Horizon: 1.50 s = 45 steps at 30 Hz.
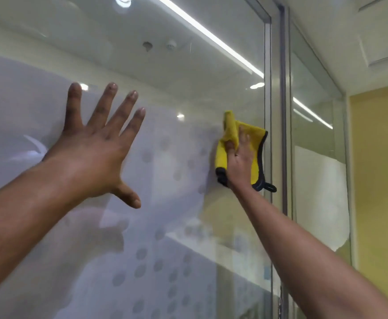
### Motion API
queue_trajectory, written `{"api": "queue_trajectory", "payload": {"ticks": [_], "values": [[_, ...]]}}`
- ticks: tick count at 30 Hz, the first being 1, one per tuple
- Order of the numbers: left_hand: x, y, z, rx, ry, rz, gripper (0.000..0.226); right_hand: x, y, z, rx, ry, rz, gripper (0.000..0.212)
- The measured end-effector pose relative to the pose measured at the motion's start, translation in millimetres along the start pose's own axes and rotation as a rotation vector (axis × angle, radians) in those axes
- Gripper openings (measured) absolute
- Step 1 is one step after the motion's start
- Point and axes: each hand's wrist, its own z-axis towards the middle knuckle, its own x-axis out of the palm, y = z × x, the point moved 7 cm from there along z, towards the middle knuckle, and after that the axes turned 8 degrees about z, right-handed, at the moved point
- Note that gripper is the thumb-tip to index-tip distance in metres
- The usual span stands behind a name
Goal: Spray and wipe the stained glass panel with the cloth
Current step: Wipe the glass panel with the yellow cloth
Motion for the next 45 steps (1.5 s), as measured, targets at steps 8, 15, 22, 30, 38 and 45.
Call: {"api": "queue_trajectory", "payload": {"ticks": [8,15,22,30,38,45], "values": [[-11,-4,-6,0.009,-0.098,0.027,0.174,10,-2,-45,0.230,-0.140,0.001,0.062],[-20,-4,-17,0.029,-0.224,0.065,0.168,67,51,-221,-0.228,0.162,-0.092,0.071],[13,-27,-72,0.043,-0.303,0.138,0.147,-16,-72,-181,0.249,0.013,-0.043,0.065],[48,-42,-90,0.084,-0.258,0.111,0.167,2,-49,-217,0.358,-0.070,-0.021,0.064],[49,-41,-87,0.072,-0.323,0.106,0.161,72,33,-395,-0.321,0.427,-0.080,0.074],[48,-39,-89,0.057,-0.312,0.121,0.156,1,-89,-384,-0.086,0.234,-0.112,0.100]]}}
